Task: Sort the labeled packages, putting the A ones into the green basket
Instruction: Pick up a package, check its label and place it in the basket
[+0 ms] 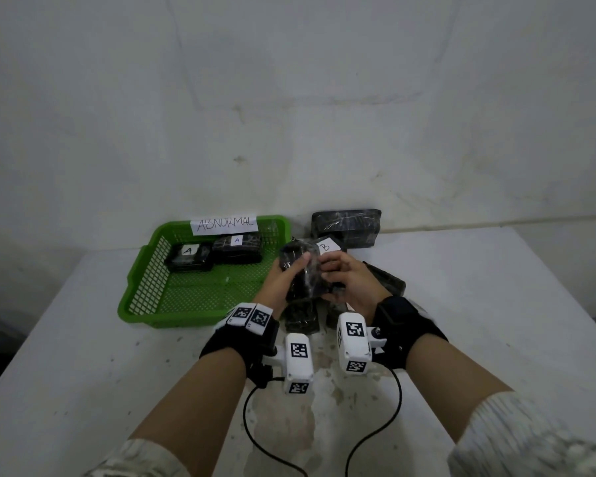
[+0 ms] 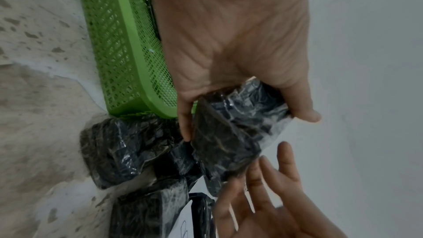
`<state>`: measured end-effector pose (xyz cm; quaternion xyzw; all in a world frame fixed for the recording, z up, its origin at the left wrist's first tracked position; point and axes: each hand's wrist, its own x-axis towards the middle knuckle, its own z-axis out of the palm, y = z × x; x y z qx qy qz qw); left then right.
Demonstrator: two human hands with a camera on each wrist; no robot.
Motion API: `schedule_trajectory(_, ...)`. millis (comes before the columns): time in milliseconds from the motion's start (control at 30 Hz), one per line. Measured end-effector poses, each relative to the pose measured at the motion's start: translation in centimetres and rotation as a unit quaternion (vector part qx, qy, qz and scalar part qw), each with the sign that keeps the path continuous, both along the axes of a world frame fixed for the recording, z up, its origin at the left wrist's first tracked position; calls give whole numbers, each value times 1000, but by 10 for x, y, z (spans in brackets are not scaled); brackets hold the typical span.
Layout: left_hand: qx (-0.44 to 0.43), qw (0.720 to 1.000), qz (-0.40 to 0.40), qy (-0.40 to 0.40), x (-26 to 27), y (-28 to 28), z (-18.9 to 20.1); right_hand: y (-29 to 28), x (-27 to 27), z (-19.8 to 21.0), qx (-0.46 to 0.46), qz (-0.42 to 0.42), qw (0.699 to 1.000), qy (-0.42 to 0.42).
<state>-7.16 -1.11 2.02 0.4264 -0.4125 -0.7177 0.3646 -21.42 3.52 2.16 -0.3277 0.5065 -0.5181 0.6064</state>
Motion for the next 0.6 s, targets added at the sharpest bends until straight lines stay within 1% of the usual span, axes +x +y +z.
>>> schedule_trajectory(67,9,1000,15,-6,3,-2,0,0,-2,2,-6,-26,999,21)
schedule_trajectory(200,45,999,-25,7,3,-1,-1,-4,-1,2,-10,-108,994,27)
schedule_trajectory(233,50,998,-29,12,3,-1,0,-5,1,2,0,-108,994,21)
schedule_trajectory(333,47,997,-53,34,-2,1,2,-3,5,4,38,-50,998,-30)
schedule_trajectory(400,45,997,-50,31,-4,1,3,-2,5,4,39,-51,995,-70)
schedule_trajectory(600,14,1000,-26,2,-6,1,3,-3,5,3,18,-98,995,-27)
